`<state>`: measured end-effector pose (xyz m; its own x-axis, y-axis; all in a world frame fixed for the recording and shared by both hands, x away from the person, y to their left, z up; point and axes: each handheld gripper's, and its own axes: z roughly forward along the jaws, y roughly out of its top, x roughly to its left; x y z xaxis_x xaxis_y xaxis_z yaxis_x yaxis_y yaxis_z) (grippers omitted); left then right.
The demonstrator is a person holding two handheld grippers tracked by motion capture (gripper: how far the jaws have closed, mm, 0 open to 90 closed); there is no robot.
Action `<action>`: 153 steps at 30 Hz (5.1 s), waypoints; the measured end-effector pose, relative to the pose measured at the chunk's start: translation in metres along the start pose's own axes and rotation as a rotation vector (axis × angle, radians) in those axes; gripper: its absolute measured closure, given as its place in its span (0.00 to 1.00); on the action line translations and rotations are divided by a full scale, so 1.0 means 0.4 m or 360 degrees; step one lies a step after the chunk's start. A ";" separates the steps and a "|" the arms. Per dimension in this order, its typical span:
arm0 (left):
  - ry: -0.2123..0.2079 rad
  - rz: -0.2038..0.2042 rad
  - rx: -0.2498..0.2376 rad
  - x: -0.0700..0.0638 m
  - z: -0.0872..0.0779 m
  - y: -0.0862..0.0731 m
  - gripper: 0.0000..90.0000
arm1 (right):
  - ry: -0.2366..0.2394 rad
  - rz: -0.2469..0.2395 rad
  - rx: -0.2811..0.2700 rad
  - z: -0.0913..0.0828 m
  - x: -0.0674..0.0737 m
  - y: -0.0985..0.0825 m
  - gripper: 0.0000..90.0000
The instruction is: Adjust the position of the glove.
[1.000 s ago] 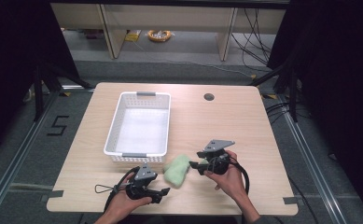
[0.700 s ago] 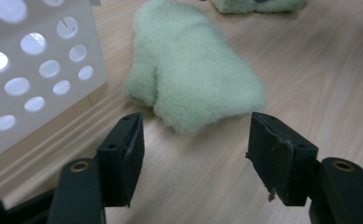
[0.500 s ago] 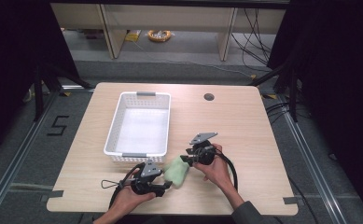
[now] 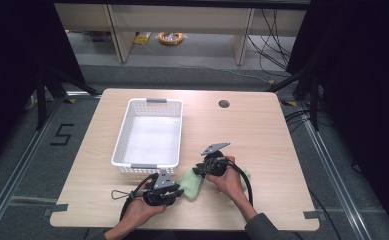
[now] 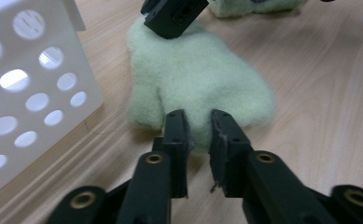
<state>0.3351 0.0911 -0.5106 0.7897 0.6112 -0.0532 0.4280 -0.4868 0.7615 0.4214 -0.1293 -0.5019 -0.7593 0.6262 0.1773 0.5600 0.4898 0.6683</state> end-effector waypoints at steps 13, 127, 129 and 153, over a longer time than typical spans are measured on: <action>-0.0033 -0.0054 -0.0060 0.008 -0.021 0.007 0.92 | 0.0015 0.0024 -0.0084 -0.036 0.011 -0.009 0.96; -0.0082 -0.0095 0.0028 -0.057 -0.080 -0.008 0.30 | -0.0274 0.0090 -0.0031 -0.211 -0.098 -0.140 0.98; -0.0097 -0.0096 0.0013 -0.058 -0.080 -0.002 0.29 | -0.0256 0.0109 -0.0110 -0.228 -0.086 -0.133 0.98; -0.0037 -0.0145 -0.0183 -0.126 0.021 0.108 0.33 | -0.0137 0.0138 -0.0428 -0.226 0.066 -0.033 0.98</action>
<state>0.3175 0.0341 -0.4803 0.7605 0.6342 -0.1393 0.4461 -0.3544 0.8218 0.3640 -0.1743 -0.4407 -0.6752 0.7134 0.1875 0.5045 0.2612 0.8229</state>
